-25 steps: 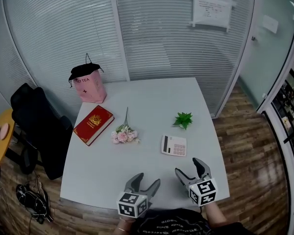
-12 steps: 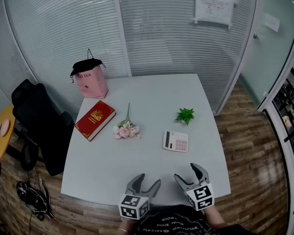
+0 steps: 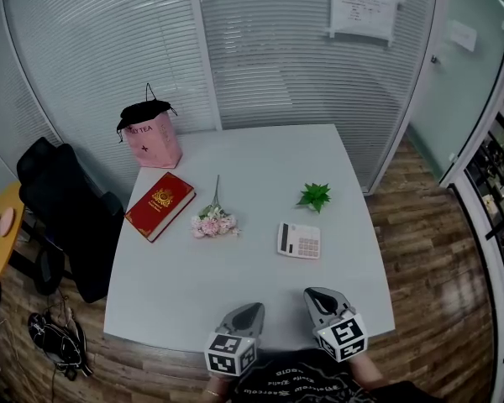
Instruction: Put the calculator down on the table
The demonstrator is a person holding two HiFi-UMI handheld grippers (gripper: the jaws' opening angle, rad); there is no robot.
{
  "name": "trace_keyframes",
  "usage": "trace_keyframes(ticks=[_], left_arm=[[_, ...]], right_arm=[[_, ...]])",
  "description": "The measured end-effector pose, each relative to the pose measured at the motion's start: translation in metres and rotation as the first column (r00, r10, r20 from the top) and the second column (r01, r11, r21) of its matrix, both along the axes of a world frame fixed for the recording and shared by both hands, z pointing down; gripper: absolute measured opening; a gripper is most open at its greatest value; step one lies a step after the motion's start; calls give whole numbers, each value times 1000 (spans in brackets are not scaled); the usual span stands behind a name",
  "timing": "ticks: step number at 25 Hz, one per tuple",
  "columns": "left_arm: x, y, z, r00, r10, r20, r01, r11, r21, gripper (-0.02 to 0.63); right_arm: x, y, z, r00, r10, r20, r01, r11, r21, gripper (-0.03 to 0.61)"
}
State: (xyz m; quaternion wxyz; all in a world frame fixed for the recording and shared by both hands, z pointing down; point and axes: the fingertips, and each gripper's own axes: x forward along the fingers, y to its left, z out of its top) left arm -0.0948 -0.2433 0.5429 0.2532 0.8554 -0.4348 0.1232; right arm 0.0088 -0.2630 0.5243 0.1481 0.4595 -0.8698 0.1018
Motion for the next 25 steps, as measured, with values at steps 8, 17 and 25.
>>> trace_keyframes(ticks=[8,17,25], left_arm=[[0,-5,0,1000,-9,-10,9,1000,-1,21],[2,-11,-3,1000,5,15,-6,1000,18,20],[-1,-16,-3,1000,-15,24,15,1000,22,21]], right_arm=[[-4,-2,-2,997,-23,-73,25,999,25,8],[-1,-1,10,992,-20,-127,21,1000,12,6],[2,-1,17,987,-14,-160,16,1000,6,6]])
